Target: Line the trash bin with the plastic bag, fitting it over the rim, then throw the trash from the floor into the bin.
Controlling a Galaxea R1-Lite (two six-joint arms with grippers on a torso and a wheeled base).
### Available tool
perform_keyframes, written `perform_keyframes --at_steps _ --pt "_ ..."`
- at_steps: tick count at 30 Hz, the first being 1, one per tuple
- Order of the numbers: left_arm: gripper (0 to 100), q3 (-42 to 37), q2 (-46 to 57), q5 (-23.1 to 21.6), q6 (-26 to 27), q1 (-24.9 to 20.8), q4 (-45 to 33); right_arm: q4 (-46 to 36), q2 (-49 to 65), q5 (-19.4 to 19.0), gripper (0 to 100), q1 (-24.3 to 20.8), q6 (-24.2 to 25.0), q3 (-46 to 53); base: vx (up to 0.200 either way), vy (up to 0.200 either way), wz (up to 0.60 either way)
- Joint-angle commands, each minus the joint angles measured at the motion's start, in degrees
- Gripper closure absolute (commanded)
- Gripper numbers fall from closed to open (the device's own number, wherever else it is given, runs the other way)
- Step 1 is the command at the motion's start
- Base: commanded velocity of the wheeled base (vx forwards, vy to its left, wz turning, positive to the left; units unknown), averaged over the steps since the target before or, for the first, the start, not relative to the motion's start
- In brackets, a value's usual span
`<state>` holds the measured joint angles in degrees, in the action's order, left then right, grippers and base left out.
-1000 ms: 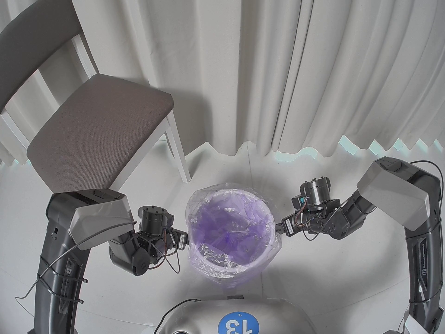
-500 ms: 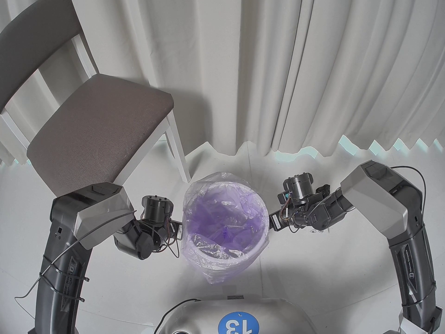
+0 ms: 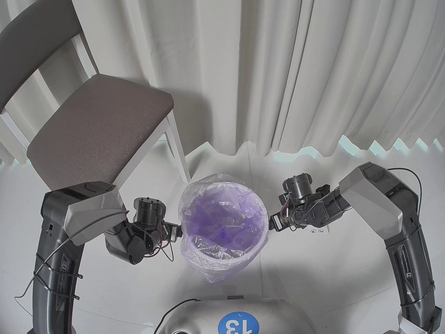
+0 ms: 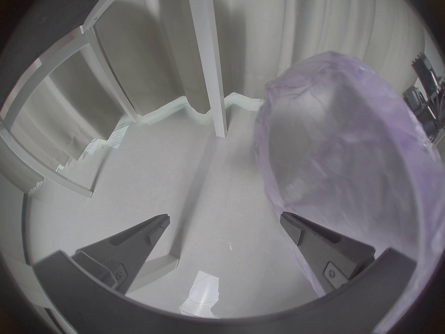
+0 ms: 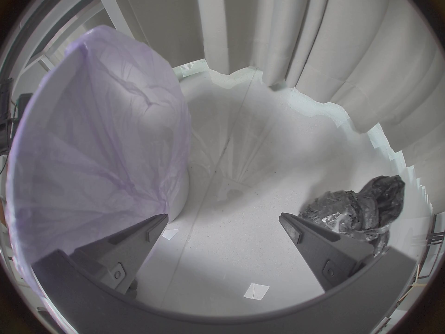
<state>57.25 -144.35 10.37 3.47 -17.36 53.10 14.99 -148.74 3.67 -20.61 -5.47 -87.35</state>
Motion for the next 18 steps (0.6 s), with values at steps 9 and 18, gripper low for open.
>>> perform_keyframes --at_steps 9,18 --pt "0 -25.61 7.94 -0.62 0.39 -1.62 22.31 3.29 13.21 2.66 0 0.4 -0.5 14.31 0.0 0.0 0.0" --pt "0 -40.64 8.29 -4.66 0.3 -3.65 36.9 5.84 18.48 3.19 0 -0.48 -0.42 21.6 0.0 0.0 0.0"
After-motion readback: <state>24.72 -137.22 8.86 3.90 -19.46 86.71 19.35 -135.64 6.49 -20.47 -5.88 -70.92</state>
